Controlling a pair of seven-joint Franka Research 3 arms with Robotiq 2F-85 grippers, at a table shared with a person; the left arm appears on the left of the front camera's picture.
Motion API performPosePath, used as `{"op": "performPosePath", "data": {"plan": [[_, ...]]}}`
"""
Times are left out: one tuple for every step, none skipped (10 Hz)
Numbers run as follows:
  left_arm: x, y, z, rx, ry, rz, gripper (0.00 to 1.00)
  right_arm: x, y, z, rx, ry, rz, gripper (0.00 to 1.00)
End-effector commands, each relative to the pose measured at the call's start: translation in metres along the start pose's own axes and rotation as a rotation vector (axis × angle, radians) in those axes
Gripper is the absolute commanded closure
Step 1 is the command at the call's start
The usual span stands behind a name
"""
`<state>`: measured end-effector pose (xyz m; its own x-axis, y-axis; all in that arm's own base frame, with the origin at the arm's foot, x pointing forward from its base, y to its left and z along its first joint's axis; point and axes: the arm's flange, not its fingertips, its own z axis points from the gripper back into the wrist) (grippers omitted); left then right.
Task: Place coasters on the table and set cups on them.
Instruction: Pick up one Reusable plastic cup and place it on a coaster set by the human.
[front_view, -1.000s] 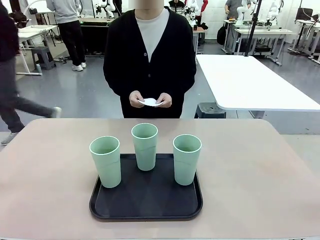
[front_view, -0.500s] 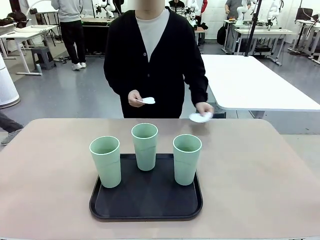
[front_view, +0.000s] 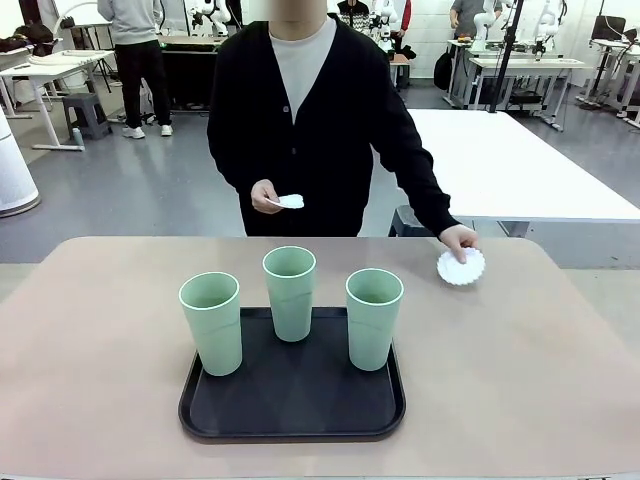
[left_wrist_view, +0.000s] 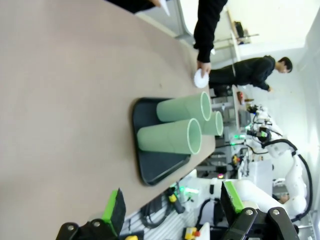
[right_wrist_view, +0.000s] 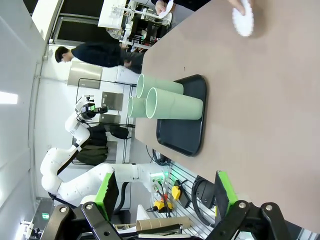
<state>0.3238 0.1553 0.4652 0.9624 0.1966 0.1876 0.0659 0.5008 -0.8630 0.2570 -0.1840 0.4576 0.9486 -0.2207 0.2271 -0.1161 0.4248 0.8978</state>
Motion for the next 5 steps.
{"op": "performPosePath", "data": {"plan": [[0.0009, -0.0002, 0.0022, -0.007, -0.007, -0.003, 0.0, 0.0003, 0.0, 0.0007, 0.017, -0.004, 0.006, 0.0], [0.0009, -0.0002, 0.0022, -0.007, -0.007, -0.003, 0.0, 0.0003, 0.0, 0.0007, 0.017, -0.004, 0.006, 0.0], [0.0009, -0.0002, 0.0022, -0.007, -0.007, -0.003, 0.0, 0.0003, 0.0, 0.0007, 0.017, -0.004, 0.006, 0.0], [0.0009, -0.0002, 0.0022, -0.007, -0.007, -0.003, 0.0, 0.0003, 0.0, 0.0007, 0.017, -0.004, 0.006, 0.0], [0.0009, -0.0002, 0.0022, -0.007, -0.007, -0.003, 0.0, 0.0003, 0.0, 0.0007, 0.017, -0.004, 0.006, 0.0]]}}
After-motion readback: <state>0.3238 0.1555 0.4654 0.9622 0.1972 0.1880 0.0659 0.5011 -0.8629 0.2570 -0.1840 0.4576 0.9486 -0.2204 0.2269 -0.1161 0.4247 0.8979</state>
